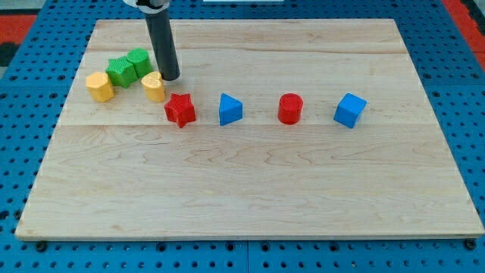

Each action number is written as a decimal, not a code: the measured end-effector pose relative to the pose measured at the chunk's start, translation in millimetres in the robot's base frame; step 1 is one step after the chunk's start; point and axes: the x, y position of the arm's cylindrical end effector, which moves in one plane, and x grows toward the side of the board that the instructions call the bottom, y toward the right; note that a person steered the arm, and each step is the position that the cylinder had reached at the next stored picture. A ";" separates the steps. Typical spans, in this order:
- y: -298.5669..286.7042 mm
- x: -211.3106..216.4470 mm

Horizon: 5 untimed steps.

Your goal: Push the yellow heart diagonal to the red star

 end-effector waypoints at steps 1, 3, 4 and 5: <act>-12.0 19.3; -12.0 20.3; -32.7 34.8; -54.7 82.2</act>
